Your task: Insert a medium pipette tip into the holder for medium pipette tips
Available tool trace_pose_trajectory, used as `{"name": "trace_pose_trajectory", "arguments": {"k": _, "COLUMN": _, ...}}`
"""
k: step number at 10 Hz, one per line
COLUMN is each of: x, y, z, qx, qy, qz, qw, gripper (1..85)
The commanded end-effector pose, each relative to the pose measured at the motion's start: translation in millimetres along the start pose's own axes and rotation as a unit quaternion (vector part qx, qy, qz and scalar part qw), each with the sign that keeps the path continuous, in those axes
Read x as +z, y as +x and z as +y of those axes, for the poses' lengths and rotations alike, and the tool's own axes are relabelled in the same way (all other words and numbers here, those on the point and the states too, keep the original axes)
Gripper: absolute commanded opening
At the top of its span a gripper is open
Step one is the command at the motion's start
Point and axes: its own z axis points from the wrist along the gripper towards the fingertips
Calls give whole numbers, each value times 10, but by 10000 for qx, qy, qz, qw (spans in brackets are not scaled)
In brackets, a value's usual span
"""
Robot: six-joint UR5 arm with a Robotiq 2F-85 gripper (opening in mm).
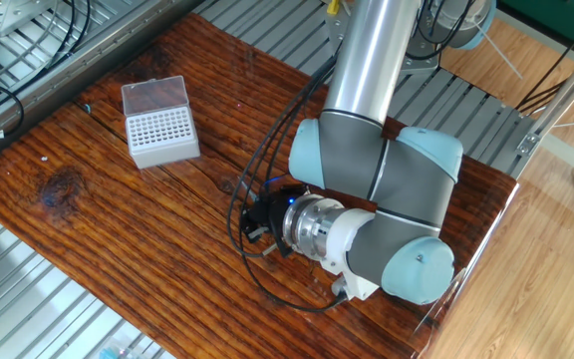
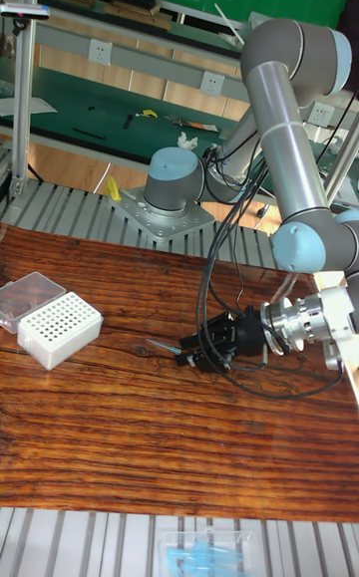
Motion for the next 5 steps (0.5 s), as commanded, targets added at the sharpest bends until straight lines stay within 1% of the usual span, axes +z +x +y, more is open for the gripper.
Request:
{"name": "trace_pose_trajectory", "arguments": {"k": 1, "x": 20, "y": -3, "z": 62, "qx": -75, "qy": -104, "qz": -54, "qw": 9999, "gripper": 430}}
{"name": "trace_pose_trajectory", "arguments": {"k": 5, "x": 22, "y": -7, "z": 90, "qx": -114, "qy": -135, "qz": -57, "qw": 9998, "gripper": 430}}
